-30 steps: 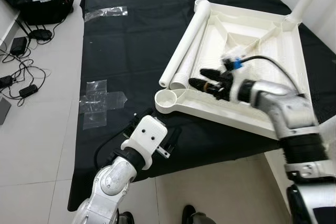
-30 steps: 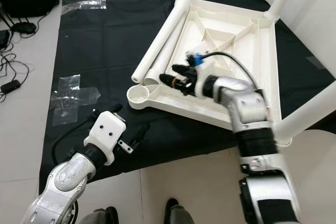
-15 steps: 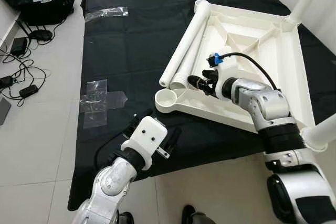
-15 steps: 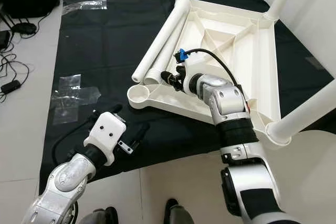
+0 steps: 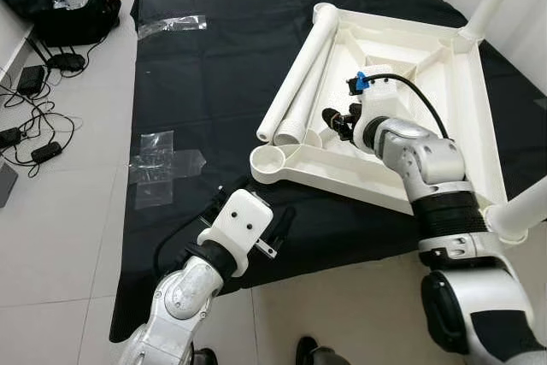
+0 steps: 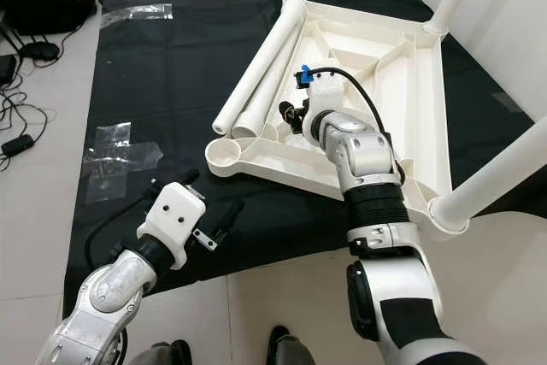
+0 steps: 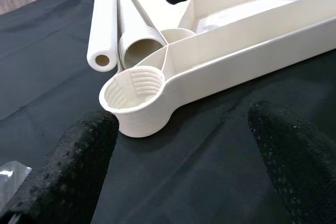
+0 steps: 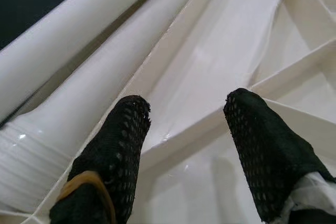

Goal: Building children table

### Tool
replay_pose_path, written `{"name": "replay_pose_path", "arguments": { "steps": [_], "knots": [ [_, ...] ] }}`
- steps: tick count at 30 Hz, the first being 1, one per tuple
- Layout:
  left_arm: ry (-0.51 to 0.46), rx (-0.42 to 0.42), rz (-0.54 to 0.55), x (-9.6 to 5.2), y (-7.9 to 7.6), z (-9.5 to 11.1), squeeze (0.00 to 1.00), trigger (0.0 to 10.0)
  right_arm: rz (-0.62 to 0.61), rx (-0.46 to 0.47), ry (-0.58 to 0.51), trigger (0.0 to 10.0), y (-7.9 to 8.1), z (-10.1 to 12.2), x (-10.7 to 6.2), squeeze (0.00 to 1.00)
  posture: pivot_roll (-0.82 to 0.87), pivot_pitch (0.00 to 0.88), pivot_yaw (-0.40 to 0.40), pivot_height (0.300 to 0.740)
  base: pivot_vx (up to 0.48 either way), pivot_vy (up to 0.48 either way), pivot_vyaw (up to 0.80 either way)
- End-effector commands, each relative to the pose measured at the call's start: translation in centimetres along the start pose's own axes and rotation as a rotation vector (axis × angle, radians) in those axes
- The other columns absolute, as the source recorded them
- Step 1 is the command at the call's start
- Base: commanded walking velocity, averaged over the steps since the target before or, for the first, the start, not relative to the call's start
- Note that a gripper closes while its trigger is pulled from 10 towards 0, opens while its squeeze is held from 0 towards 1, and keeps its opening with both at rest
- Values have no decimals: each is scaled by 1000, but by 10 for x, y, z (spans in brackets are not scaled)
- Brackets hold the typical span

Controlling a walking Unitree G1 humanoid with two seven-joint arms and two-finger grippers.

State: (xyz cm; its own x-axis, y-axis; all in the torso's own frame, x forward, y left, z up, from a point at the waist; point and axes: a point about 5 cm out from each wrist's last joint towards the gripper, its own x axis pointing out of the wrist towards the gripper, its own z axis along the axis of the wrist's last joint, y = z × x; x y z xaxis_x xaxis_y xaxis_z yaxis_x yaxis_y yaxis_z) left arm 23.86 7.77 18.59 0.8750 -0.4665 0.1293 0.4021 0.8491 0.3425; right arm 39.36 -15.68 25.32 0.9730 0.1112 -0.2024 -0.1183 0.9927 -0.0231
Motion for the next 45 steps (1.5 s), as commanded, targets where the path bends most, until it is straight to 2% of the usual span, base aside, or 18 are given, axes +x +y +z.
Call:
{"name": "replay_pose_path", "arguments": {
  "steps": [1,6,9,11,12,13,14,15,20,28,29,33,34,37,38,40,45],
  "knots": [
    [6,-5,-17,0,-3,-3,0,10000,-80,26,52,10000,-3,-13,3,0,48,174,-48,740,0,0,0],
    [-1,-3,-18,2,-3,-2,0,10000,-180,58,68,10000,12,-19,13,0,54,178,-50,740,0,0,0],
    [-3,-2,-17,2,-3,-1,0,10000,-191,59,66,10000,16,-19,16,0,55,180,-51,740,0,0,0],
    [-2,3,-14,1,-2,-1,0,10000,-202,70,104,10000,29,-18,21,0,59,183,-57,740,0,0,0],
    [-2,3,-14,1,-2,-1,0,10000,-202,70,104,10000,29,-18,21,0,59,183,-57,740,0,0,0],
    [-1,4,-13,1,-2,-1,0,10000,-191,101,121,10000,35,-16,23,0,60,184,-59,740,0,0,0],
    [-1,4,-13,1,-2,-1,0,10000,-191,101,121,10000,35,-16,23,0,60,184,-59,740,0,0,0],
    [2,6,-7,0,-1,-2,0,10000,-180,158,109,10000,42,-2,25,0,60,187,-63,740,0,0,0],
    [2,3,-4,0,-1,-2,0,10000,-201,173,119,10000,45,4,27,0,48,190,-61,740,0,0,0],
    [-4,0,-4,2,-2,-1,0,10000,-286,213,173,10000,42,-6,31,0,45,194,-65,740,0,0,0],
    [-1,1,-2,1,-2,-2,0,10000,-337,259,180,10000,38,-10,32,0,45,197,-66,740,0,0,0],
    [1,3,-1,0,-2,-2,0,10000,-359,309,177,10000,37,-10,32,0,46,199,-67,740,0,0,0],
    [2,3,1,0,-2,-2,0,10000,-359,350,174,10000,39,-8,32,0,43,202,-65,740,0,0,0],
    [2,3,3,0,-2,-2,0,10000,-328,370,174,10000,45,-2,33,0,43,202,-65,740,0,0,0],
    [2,3,3,0,-2,-2,0,10000,-328,370,174,10000,45,-2,33,0,43,202,-65,740,0,0,0],
    [3,4,4,0,-2,-2,0,10000,-281,381,221,10000,58,-3,33,0,37,208,-67,740,0,0,0],
    [2,4,6,0,-2,-2,0,10000,-258,355,236,10000,63,-4,33,0,36,208,-69,740,0,0,0]
  ]
}}
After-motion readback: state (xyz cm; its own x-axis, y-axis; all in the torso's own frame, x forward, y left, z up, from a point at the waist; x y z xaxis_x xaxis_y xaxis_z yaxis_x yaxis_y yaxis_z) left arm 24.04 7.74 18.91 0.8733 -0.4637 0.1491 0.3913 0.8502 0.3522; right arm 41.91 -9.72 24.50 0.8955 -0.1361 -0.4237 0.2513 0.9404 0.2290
